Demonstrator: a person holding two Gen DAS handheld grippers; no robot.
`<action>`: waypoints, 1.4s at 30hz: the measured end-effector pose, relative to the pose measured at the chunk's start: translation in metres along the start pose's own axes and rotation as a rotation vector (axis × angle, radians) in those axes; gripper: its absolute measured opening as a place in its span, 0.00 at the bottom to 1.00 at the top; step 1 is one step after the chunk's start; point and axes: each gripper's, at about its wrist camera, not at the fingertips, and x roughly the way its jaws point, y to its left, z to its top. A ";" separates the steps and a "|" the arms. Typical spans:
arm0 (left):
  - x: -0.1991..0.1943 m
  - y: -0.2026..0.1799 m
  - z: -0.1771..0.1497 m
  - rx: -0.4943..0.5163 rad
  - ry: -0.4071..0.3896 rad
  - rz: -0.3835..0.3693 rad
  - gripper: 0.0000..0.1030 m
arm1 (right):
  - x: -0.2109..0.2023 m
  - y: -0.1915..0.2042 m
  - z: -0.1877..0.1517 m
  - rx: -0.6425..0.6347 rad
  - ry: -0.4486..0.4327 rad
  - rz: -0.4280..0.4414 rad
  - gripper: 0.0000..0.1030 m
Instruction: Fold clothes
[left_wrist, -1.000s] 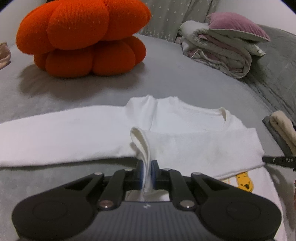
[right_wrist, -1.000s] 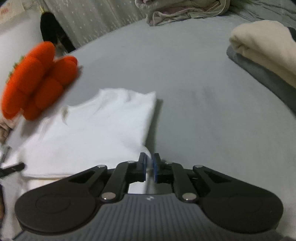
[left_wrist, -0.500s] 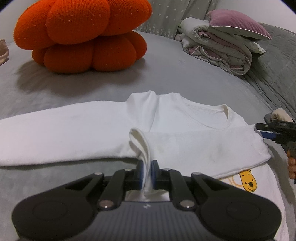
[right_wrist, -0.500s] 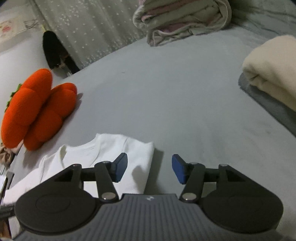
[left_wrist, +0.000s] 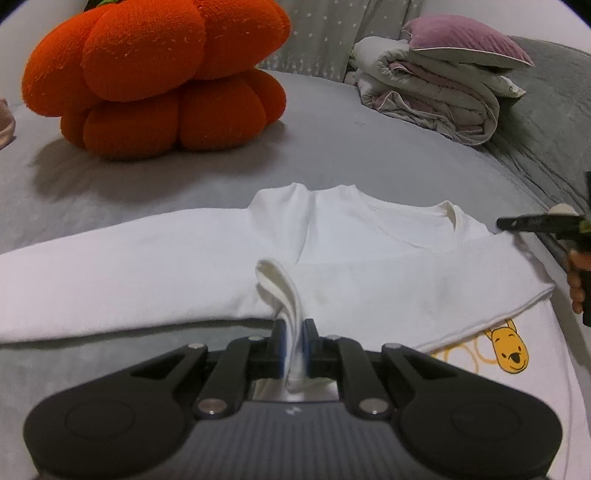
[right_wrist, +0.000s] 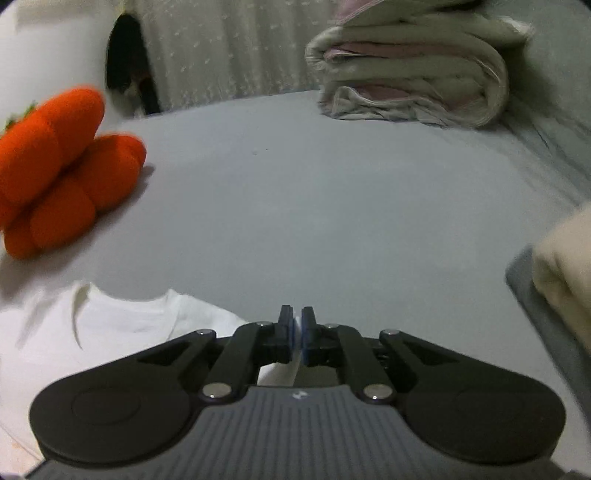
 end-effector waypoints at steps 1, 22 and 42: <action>-0.001 0.000 0.000 0.001 0.000 0.001 0.09 | 0.007 0.004 -0.004 -0.039 0.020 -0.019 0.04; -0.010 0.009 0.006 -0.093 0.002 -0.044 0.08 | -0.053 -0.018 -0.061 0.225 0.024 0.154 0.31; -0.005 0.006 0.004 -0.057 0.023 -0.027 0.08 | -0.070 -0.023 -0.047 0.267 0.105 0.206 0.37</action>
